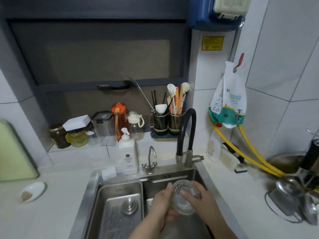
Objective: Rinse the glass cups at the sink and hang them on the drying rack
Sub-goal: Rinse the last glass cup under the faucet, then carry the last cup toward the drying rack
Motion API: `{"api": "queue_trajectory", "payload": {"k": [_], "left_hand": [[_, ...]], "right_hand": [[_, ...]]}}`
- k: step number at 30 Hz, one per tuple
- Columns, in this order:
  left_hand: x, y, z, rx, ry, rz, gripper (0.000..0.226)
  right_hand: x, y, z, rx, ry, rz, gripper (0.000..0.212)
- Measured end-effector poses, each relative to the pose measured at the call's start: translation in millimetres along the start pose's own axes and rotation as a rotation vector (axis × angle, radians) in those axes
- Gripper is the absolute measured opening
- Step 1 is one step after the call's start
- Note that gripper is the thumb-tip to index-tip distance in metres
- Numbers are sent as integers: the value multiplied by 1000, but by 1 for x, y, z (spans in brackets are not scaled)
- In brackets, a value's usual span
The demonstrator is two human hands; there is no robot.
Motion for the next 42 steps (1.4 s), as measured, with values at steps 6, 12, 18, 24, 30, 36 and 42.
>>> {"api": "queue_trajectory", "payload": {"k": [6, 12, 18, 24, 30, 36, 42], "left_hand": [[11, -14, 0, -92, -133, -119, 38], [13, -17, 16, -87, -139, -222, 37], [9, -18, 38, 108, 25, -187, 39], [13, 1, 44, 64, 9, -163, 53], [58, 60, 26, -44, -134, -326, 65], [125, 164, 40, -106, -265, -514, 54], [214, 273, 73, -13, -271, -693, 46]], "right_hand": [[-5, 11, -7, -21, 64, 14, 17], [-3, 6, -21, -81, 145, 71, 15], [-5, 4, -36, -153, 79, -31, 25], [-6, -22, -31, -172, 56, 28, 42], [16, -76, 25, -339, 155, 98, 51], [69, -169, 86, -522, 207, 343, 50], [133, -285, 122, -539, 267, 510, 49]]}}
Point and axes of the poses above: each hand's wrist, its own x-axis away from the middle knuckle, its own y-axis out of the back of the hand, z = x × y, the point moved 6 cm from there along -x, towards the middle knuckle, and after that the axes turned 7 degrees about -x, right-handed, at the moved point
